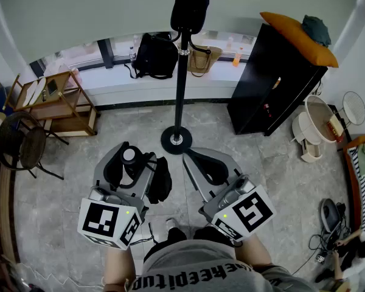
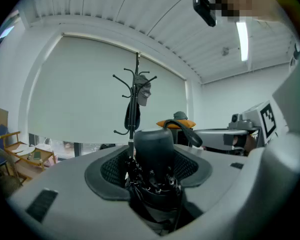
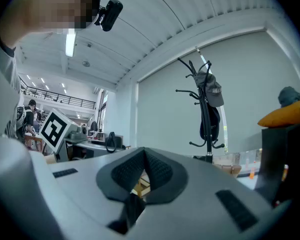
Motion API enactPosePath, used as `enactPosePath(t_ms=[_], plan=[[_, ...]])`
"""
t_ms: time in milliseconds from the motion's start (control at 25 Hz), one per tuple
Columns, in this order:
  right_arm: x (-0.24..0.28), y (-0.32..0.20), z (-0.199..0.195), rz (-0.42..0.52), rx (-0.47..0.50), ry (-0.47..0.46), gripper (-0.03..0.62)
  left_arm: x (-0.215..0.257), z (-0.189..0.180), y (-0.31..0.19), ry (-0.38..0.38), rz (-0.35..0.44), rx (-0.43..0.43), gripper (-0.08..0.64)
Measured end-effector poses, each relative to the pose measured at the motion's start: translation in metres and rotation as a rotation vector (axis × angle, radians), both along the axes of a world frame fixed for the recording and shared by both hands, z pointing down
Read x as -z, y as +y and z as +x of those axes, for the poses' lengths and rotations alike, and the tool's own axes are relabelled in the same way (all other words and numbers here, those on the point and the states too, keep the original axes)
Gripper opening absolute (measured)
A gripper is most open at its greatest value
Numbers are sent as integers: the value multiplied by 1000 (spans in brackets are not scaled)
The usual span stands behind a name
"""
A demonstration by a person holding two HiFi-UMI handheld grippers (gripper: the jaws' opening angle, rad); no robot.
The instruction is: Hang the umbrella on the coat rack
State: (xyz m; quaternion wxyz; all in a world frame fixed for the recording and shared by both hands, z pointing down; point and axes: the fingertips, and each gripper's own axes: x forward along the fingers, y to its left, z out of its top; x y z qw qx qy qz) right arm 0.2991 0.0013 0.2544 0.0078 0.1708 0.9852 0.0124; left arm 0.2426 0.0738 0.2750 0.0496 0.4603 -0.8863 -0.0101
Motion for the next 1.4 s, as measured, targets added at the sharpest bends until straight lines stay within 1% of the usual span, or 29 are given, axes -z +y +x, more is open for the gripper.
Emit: enactPosePath(t_ms=[480, 720, 840, 1000, 1200, 1400], plan=[[2, 8, -2, 9, -25, -12, 11, 4, -3, 9, -27, -1, -27, 257], [0, 10, 2, -37, -37, -19, 11, 3, -4, 12, -32, 6, -44, 258], [-3, 9, 4, -21, -47, -3, 11, 1, -7, 12, -26, 6, -44, 258], [-8, 9, 4, 0, -34, 15, 11, -3, -12, 11, -15, 7, -33, 258], [-13, 6, -5, 16, -19, 19, 11, -6, -22, 4, -8, 5, -23, 258], [-13, -2, -24, 4, -13, 18, 11, -7, -39, -2, -8, -3, -13, 258]])
